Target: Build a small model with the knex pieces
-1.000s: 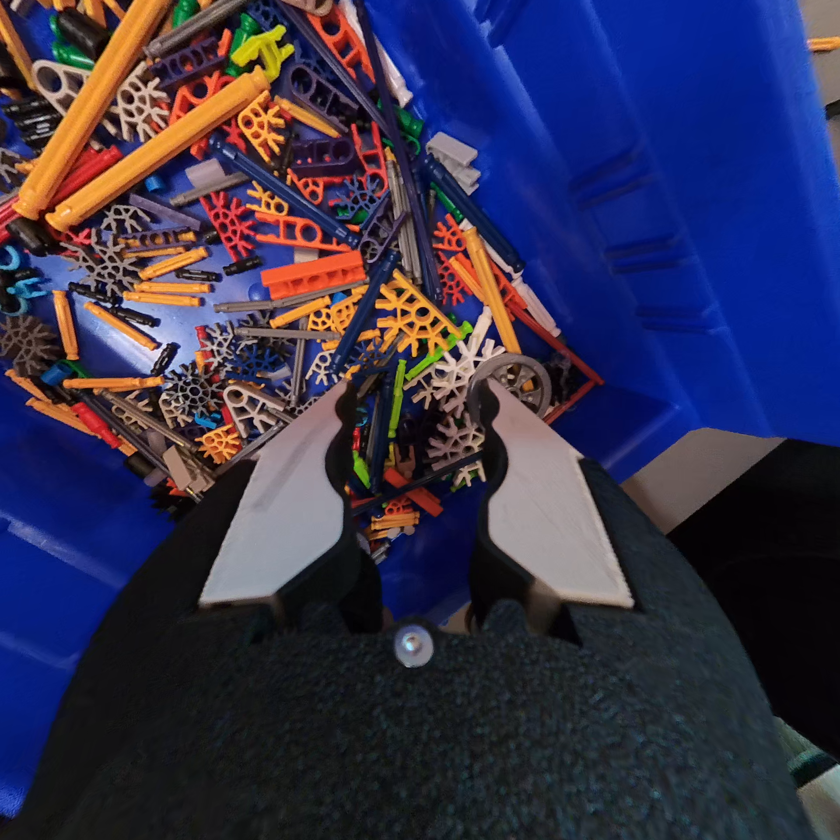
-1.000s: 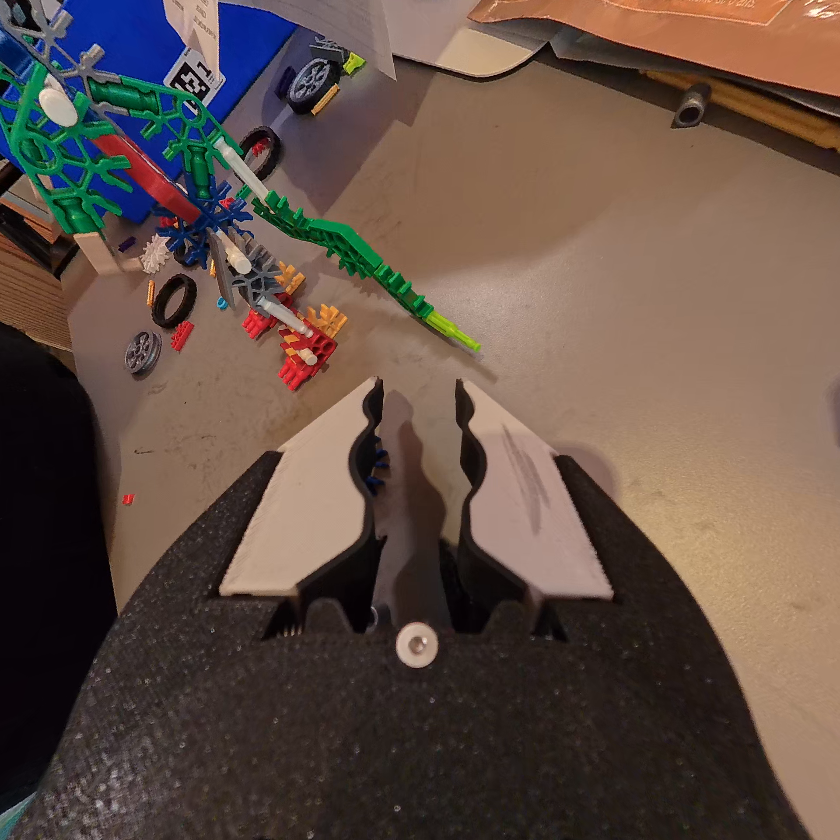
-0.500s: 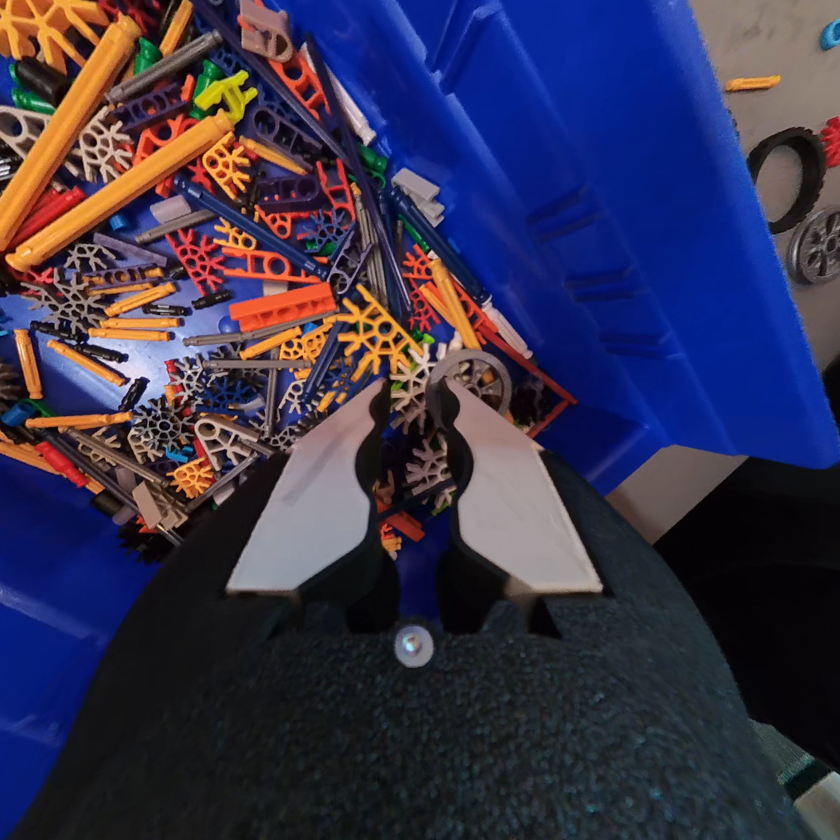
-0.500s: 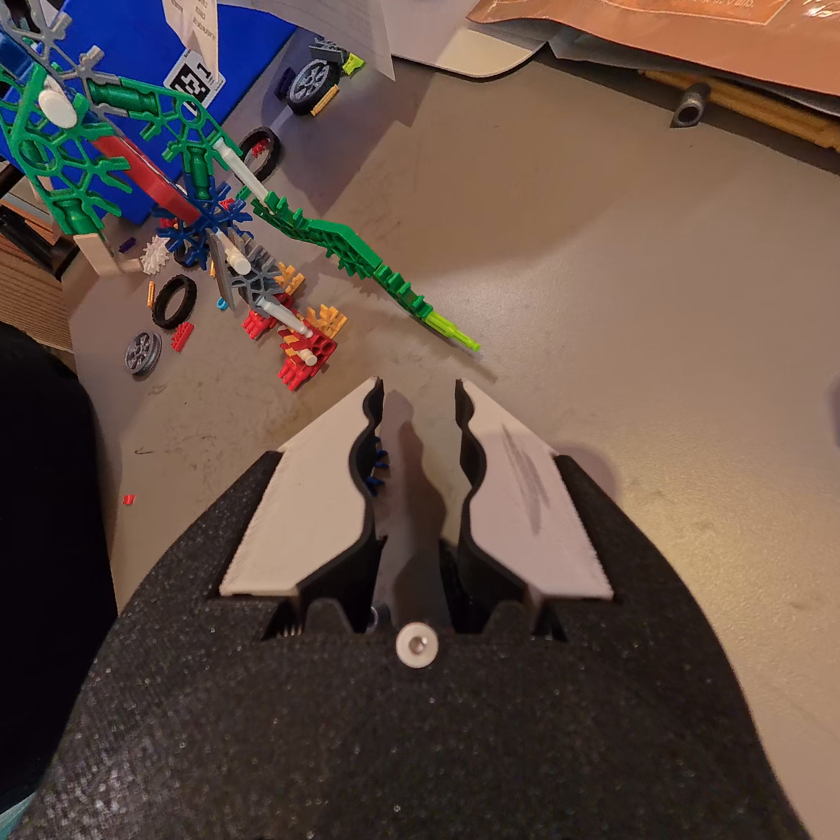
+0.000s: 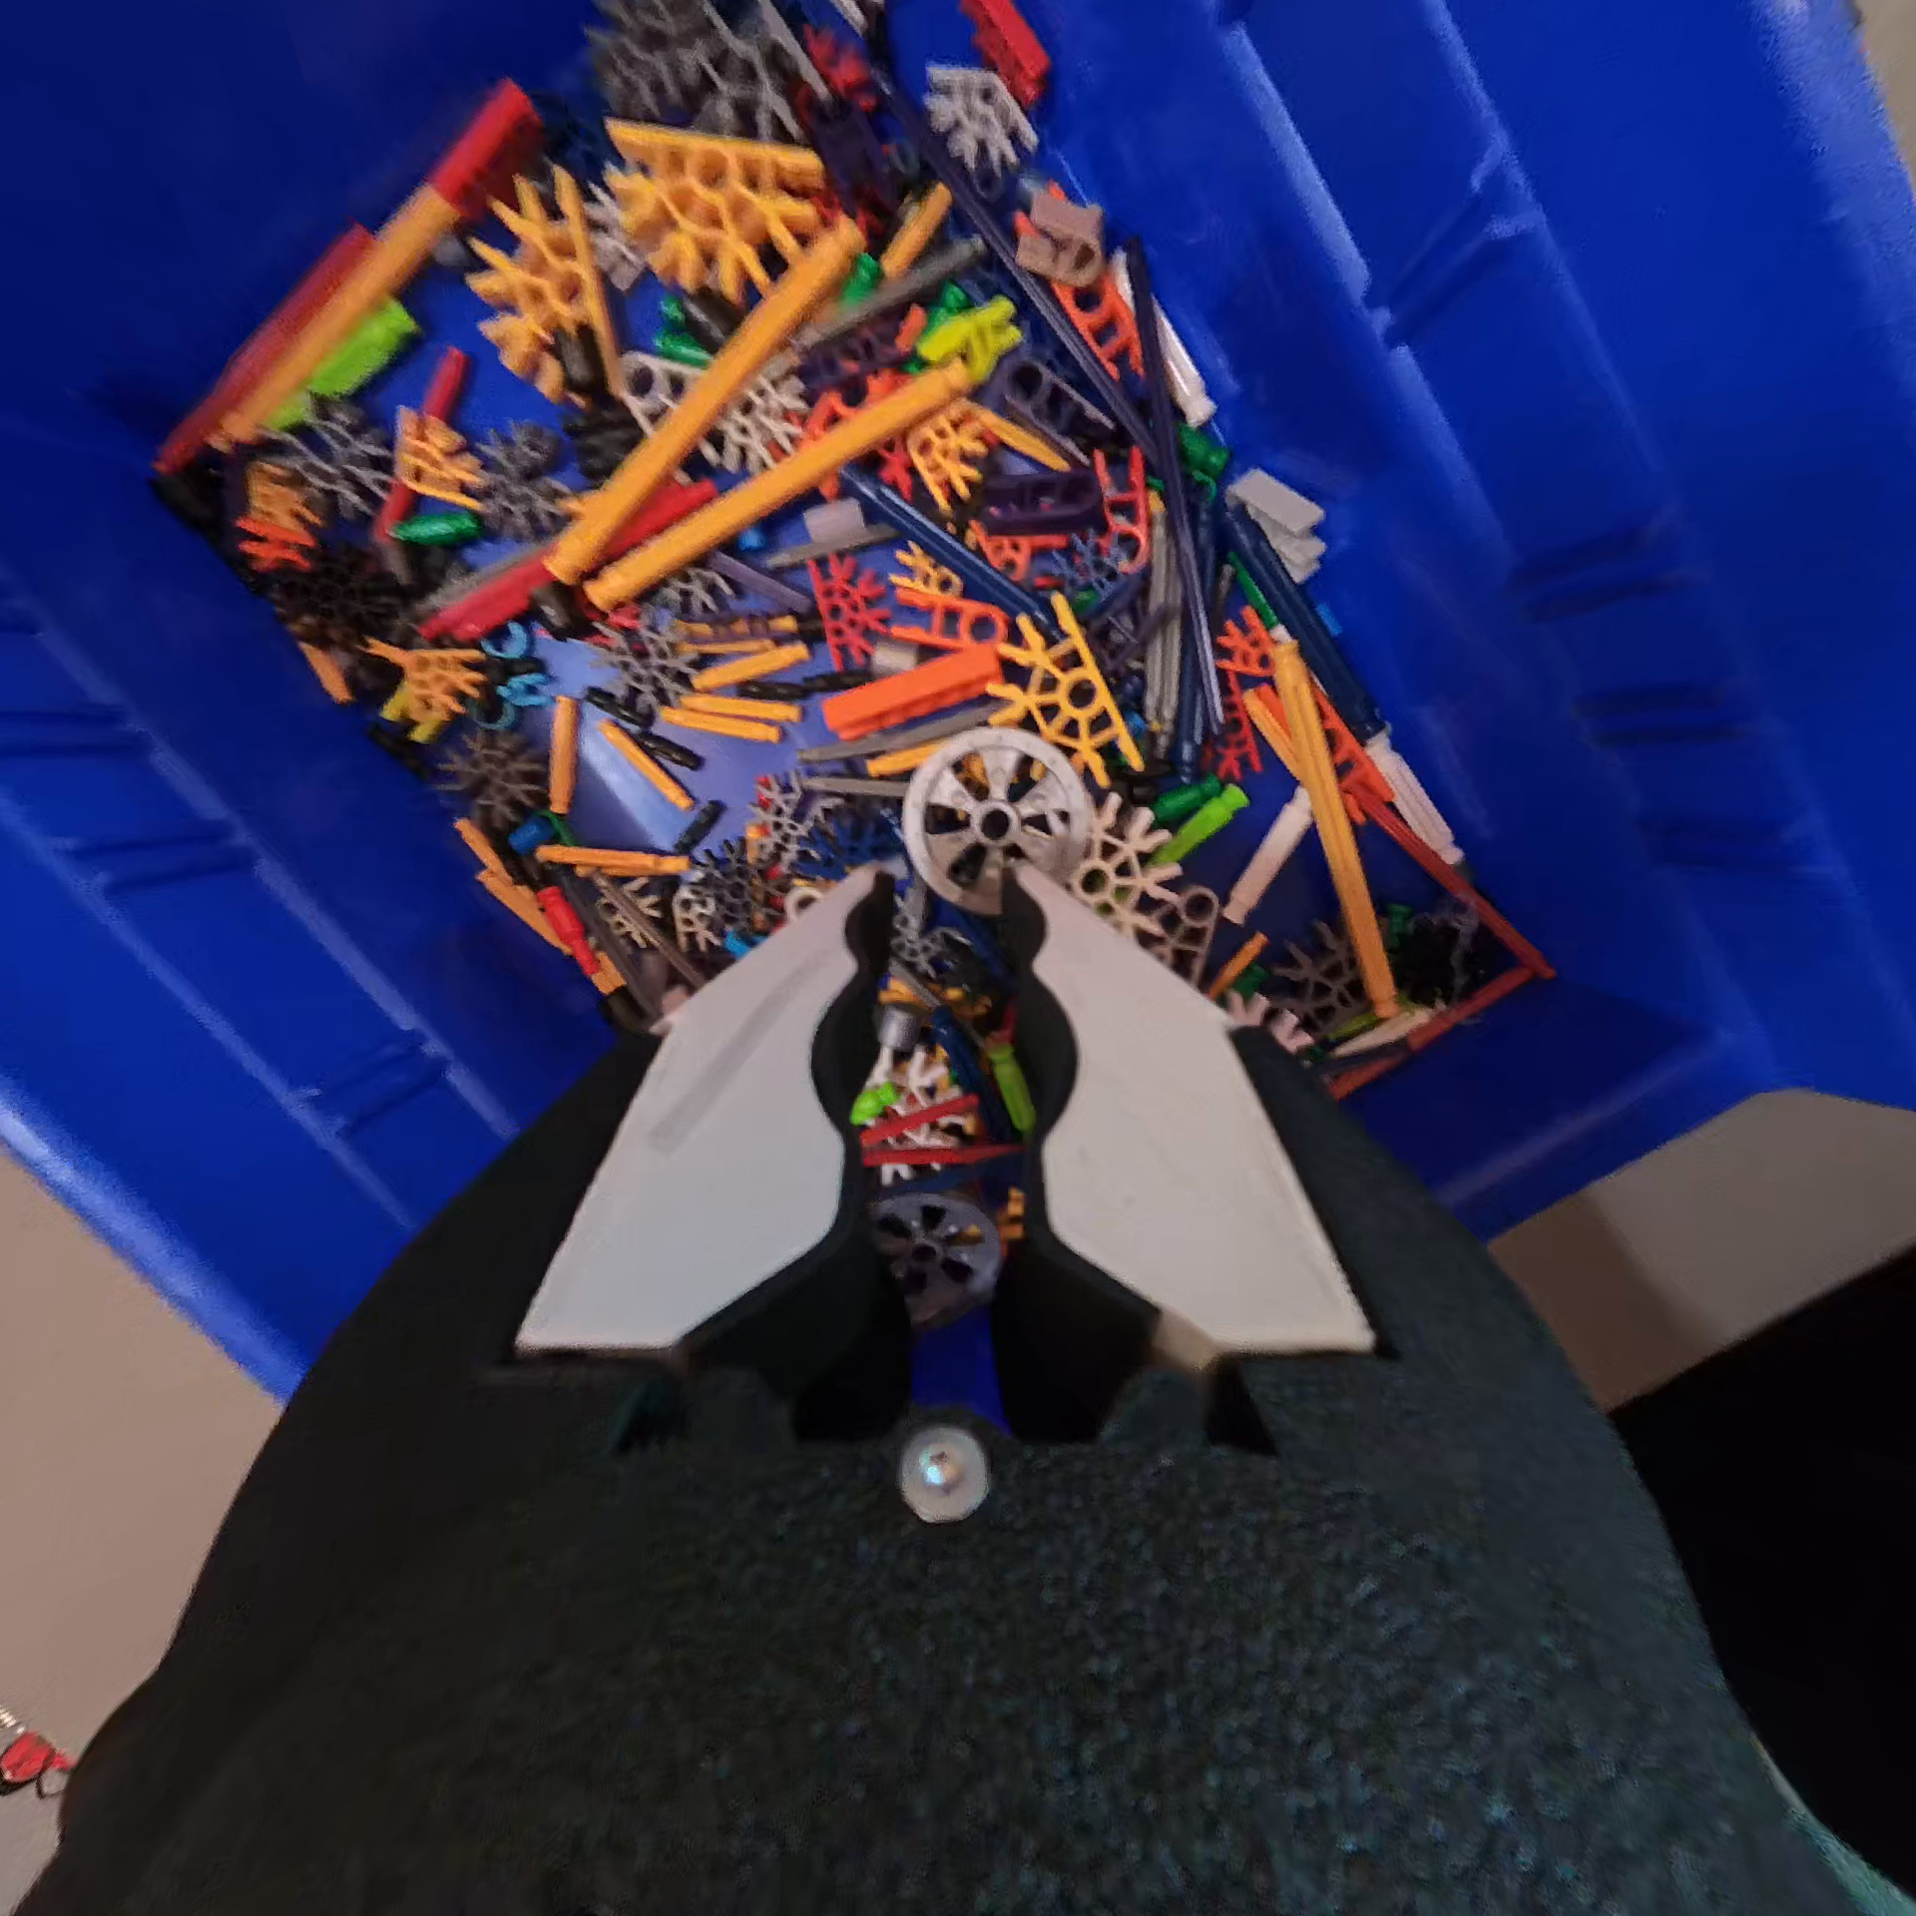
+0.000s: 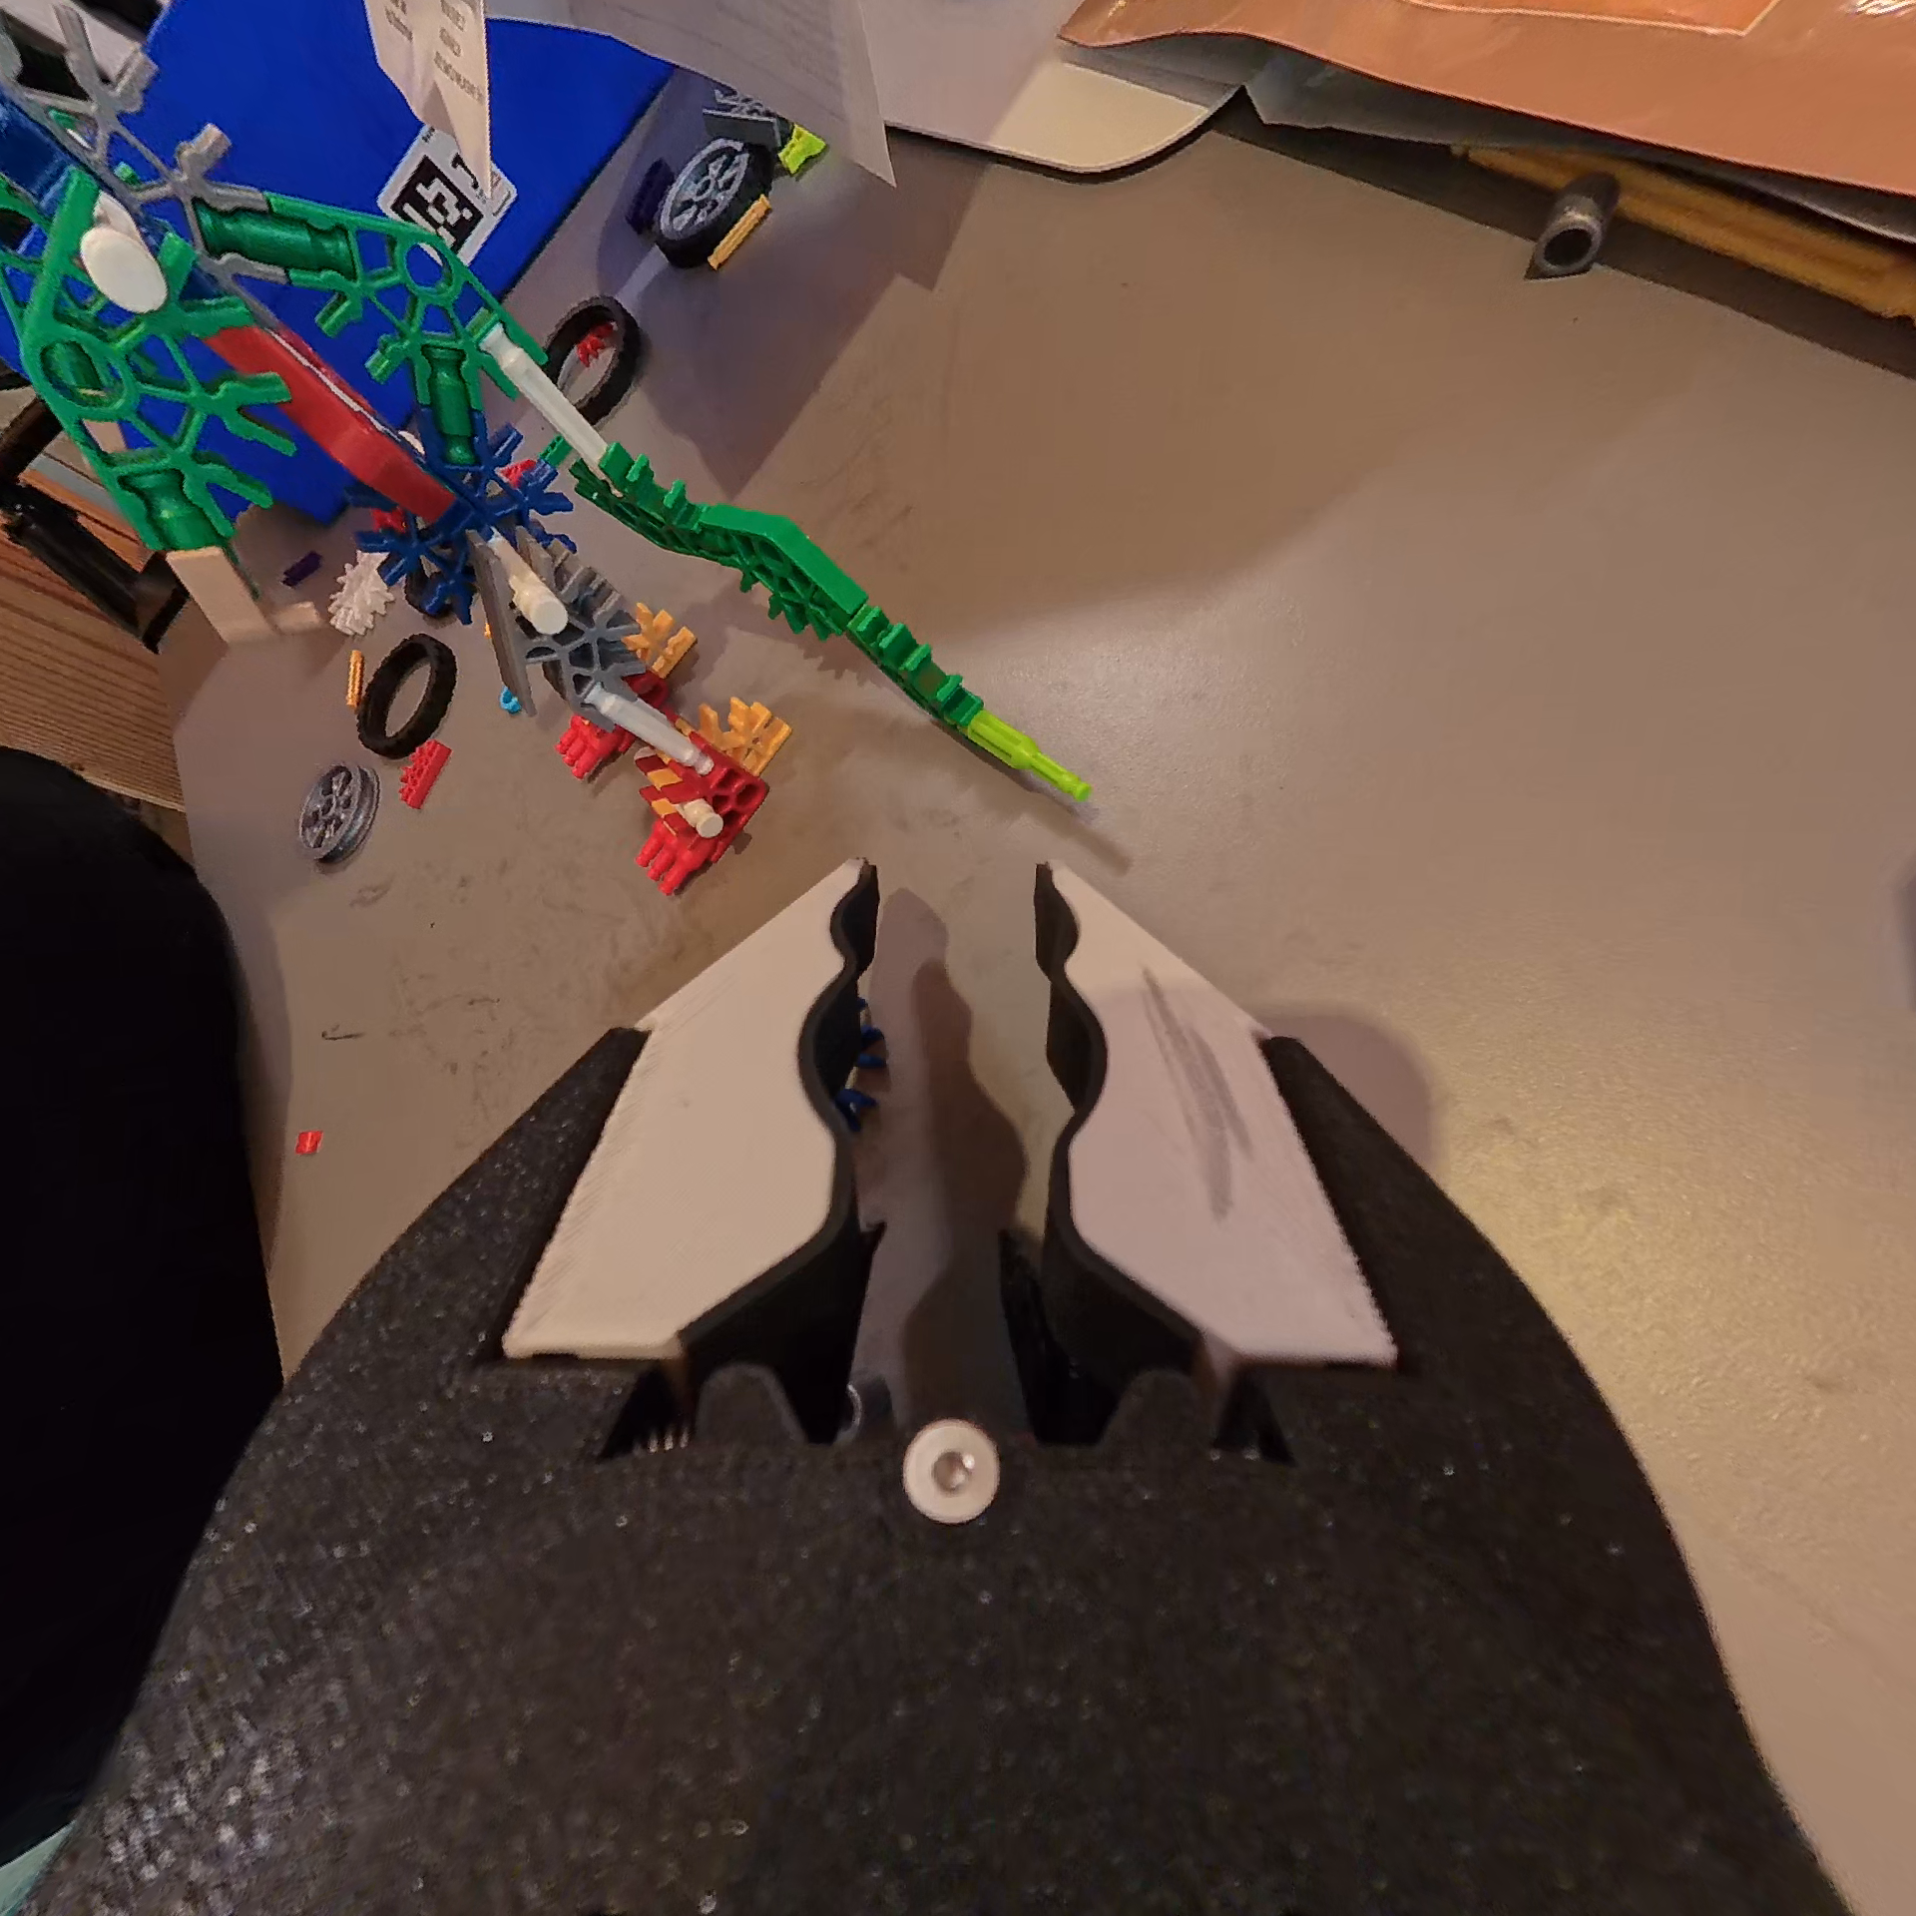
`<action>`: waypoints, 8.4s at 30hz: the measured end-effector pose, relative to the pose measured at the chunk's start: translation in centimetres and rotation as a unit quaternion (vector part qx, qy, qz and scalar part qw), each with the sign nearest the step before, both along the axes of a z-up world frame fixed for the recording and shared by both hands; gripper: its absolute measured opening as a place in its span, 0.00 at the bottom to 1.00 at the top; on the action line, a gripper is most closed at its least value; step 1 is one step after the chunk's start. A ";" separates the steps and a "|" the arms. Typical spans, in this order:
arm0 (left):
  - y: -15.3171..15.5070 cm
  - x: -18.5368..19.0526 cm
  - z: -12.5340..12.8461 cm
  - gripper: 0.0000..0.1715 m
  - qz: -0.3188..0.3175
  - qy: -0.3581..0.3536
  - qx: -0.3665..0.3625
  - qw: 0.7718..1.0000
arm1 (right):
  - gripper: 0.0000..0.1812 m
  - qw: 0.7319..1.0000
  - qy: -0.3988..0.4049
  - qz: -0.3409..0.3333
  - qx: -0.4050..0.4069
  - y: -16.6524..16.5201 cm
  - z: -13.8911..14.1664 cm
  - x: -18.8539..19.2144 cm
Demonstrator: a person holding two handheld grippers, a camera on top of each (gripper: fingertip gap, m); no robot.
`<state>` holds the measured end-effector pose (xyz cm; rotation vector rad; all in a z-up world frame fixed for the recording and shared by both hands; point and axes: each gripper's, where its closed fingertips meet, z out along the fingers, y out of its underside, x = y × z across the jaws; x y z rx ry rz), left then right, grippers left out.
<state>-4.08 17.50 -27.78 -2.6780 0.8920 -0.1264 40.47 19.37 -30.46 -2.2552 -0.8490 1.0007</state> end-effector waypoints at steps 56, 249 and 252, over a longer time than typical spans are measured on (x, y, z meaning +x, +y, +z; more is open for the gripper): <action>-6.5 -1.5 -2.6 0.06 -0.097 0.089 -0.150 0.980 | 0.17 1.000 0.008 0.002 -0.009 0.0 0.1 0.0; -4.0 16.8 13.3 0.12 -0.109 -0.253 0.180 0.944 | 0.17 1.000 0.008 0.018 0.001 -0.5 0.2 -0.2; -3.2 14.0 12.9 0.12 -0.087 -0.218 0.188 0.954 | 0.17 1.000 0.008 0.018 0.000 -0.5 0.2 -0.2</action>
